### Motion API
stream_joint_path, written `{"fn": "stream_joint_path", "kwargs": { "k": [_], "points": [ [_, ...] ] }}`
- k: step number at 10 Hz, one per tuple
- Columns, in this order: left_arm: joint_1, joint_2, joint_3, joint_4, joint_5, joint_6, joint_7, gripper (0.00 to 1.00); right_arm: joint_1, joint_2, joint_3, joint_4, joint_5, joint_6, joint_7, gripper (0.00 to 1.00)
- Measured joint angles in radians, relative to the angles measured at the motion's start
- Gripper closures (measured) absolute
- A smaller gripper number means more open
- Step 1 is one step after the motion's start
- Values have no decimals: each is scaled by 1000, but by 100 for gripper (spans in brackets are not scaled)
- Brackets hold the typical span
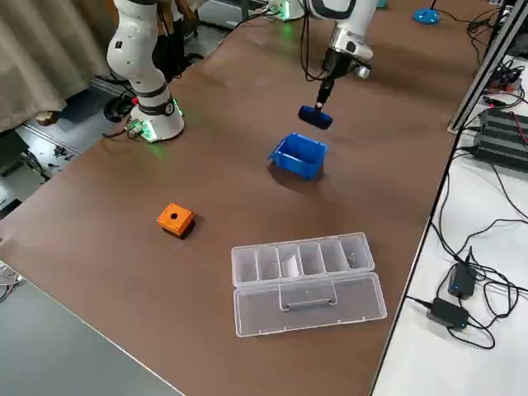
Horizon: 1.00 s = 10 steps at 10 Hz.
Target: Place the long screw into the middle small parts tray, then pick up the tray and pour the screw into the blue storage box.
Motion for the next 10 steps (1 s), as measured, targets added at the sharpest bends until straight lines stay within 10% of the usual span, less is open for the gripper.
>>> {"fn": "stream_joint_path", "kwargs": {
  "k": [6, 10],
  "points": [
    [0, 0, 0, 0, 0, 0, 0, 0, 34, 66, 12, 63, 828, 370, -12, 97],
    [0, 0, 0, 0, 0, 0, 0, 0, 242, 335, 33, 167, 966, 650, -14, 97]
  ]
}}
